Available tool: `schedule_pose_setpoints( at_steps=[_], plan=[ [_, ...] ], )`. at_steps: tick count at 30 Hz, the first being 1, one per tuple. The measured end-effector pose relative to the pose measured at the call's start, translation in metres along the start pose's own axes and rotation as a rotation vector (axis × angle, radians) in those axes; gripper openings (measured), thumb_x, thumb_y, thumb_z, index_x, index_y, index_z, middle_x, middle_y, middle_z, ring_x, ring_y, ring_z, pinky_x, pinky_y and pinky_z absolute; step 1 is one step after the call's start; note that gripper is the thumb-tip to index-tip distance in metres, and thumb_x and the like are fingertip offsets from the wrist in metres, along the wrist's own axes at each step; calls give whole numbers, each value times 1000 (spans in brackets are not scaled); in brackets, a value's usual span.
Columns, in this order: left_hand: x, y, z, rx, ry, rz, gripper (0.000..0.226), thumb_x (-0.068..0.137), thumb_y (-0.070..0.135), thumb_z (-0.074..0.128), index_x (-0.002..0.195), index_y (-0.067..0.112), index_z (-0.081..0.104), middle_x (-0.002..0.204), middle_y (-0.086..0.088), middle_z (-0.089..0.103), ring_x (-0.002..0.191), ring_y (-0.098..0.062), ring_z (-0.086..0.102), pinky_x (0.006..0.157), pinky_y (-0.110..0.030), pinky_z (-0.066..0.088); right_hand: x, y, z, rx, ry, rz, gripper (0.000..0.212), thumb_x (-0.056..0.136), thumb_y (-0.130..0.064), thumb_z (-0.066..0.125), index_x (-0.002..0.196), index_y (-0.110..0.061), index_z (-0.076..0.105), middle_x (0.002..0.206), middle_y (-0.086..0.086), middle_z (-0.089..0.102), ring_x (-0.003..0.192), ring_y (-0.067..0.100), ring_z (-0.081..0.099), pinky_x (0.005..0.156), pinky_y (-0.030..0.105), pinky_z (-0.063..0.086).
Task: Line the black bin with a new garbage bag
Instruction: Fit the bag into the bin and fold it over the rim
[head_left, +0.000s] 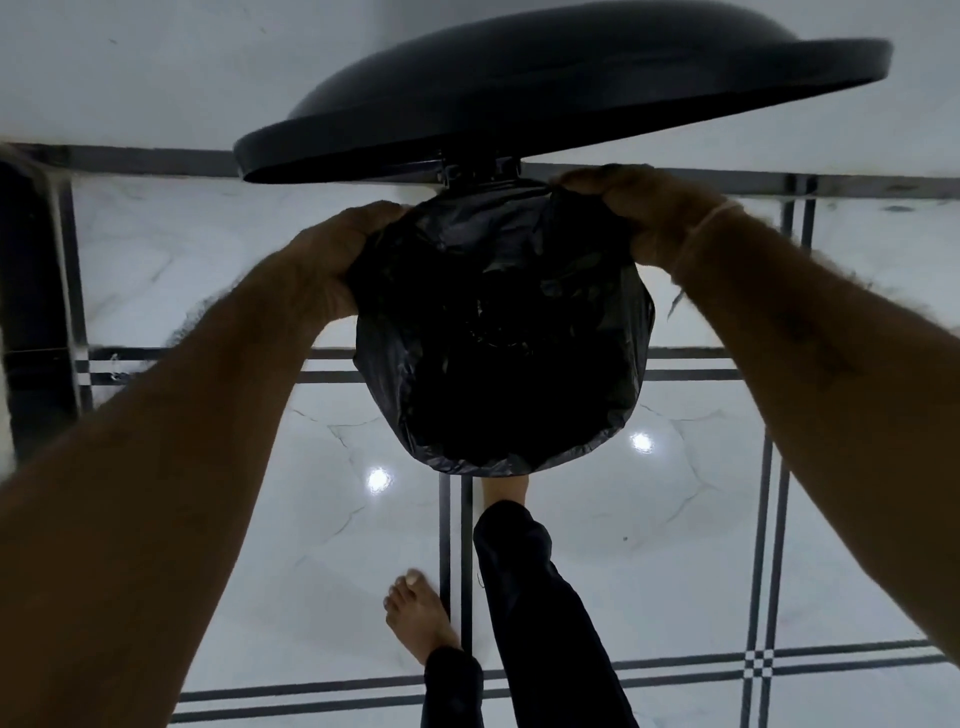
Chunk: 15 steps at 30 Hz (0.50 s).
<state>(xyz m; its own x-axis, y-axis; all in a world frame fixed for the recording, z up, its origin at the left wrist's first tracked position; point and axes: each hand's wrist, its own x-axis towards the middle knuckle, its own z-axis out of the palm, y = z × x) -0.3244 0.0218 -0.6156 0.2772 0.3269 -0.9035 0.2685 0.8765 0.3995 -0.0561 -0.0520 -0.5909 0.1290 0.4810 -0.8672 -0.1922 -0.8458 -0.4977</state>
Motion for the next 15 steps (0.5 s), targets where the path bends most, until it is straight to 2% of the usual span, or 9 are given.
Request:
schedule_pose_setpoints(
  at_steps=[2,5,6,10,13,15],
  plan=[
    [2,5,2,53,-2,-57,19,91,32,72,94,13,73,93,-8,78,82,-21,77,79,-39,63,3,-5,-1,-50,-13,35,20,101,-27,60,87,-14,67,62,0,75,54,12,73,54,26,62],
    [6,7,3,39,-10,-146,21,90,30,73,79,13,71,77,-5,74,63,-18,74,60,-33,63,7,-9,-2,-105,-33,58,22,101,-28,61,86,-13,67,62,0,76,56,12,73,55,26,63],
    [8,6,2,17,-17,-158,22,90,31,73,77,14,70,75,-3,72,60,-17,73,59,-31,62,8,-8,-2,-107,-31,58,22,101,-29,61,86,-14,67,62,-1,75,58,12,73,55,25,62],
    [6,3,-4,-41,-91,-78,27,90,43,68,90,16,70,81,-1,71,74,-18,72,74,-32,61,11,-2,-7,-32,-98,63,29,100,-38,60,90,-12,69,72,1,75,66,14,73,64,27,61],
    [5,6,-3,-3,-106,-83,27,95,40,67,88,15,71,78,-1,74,69,-15,74,65,-29,62,9,-2,-8,-48,-116,81,28,100,-37,60,94,-11,70,77,3,77,68,15,75,62,26,62],
    [3,5,0,17,-92,-97,29,95,42,66,89,15,72,80,-1,75,68,-12,73,65,-27,63,8,0,-7,-70,-105,69,29,101,-38,59,95,-11,69,78,3,76,70,14,74,61,26,62]
  ],
)
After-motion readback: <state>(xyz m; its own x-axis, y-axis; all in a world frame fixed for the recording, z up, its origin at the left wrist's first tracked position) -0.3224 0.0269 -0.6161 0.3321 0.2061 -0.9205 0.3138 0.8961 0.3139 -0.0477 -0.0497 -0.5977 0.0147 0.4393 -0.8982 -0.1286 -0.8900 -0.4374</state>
